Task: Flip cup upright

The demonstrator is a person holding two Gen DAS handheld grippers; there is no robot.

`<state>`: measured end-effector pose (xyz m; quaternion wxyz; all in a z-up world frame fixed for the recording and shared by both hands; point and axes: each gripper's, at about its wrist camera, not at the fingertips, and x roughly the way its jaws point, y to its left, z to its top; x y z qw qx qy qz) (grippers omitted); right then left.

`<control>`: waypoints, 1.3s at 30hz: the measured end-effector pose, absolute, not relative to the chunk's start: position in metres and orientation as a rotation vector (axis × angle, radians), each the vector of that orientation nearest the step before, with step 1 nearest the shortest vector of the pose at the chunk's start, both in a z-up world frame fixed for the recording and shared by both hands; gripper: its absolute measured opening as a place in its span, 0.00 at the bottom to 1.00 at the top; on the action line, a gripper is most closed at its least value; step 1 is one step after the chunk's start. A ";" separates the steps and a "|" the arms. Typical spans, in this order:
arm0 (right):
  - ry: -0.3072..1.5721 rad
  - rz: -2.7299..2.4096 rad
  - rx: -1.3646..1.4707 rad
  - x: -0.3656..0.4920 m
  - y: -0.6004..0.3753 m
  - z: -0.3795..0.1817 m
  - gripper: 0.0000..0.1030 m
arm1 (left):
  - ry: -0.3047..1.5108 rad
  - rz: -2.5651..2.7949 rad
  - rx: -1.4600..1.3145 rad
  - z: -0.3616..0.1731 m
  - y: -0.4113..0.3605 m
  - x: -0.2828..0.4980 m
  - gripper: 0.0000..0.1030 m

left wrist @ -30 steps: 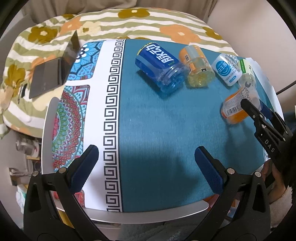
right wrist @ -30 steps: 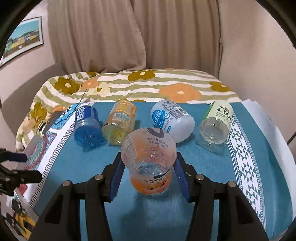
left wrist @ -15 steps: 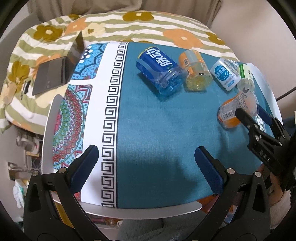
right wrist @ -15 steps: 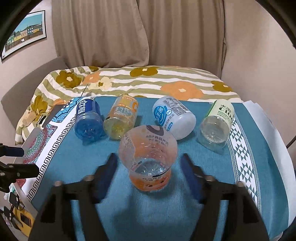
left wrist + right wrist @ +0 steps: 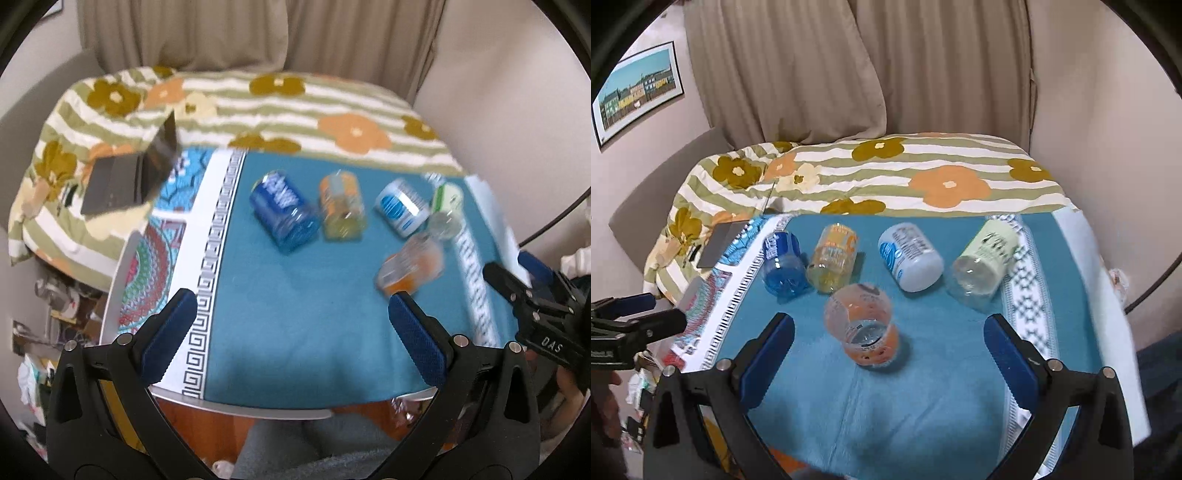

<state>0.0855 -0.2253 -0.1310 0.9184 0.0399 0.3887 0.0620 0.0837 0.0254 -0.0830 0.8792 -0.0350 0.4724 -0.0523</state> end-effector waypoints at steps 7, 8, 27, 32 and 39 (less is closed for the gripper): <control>0.867 0.080 0.054 0.064 -0.245 -0.090 0.99 | 0.898 -0.089 -0.042 -0.047 -0.002 0.056 1.00; 0.867 0.077 0.056 0.061 -0.248 -0.088 0.99 | 0.890 -0.089 -0.040 -0.045 -0.005 0.052 1.00; 0.874 0.009 0.079 0.023 -0.273 -0.084 0.99 | 0.796 -0.115 0.006 -0.029 -0.033 0.016 1.00; 0.871 0.010 0.080 0.023 -0.272 -0.083 0.99 | 0.791 -0.117 0.011 -0.028 -0.035 0.015 1.00; 0.867 0.006 0.079 0.024 -0.270 -0.082 0.99 | 0.784 -0.116 0.005 -0.026 -0.034 0.013 1.00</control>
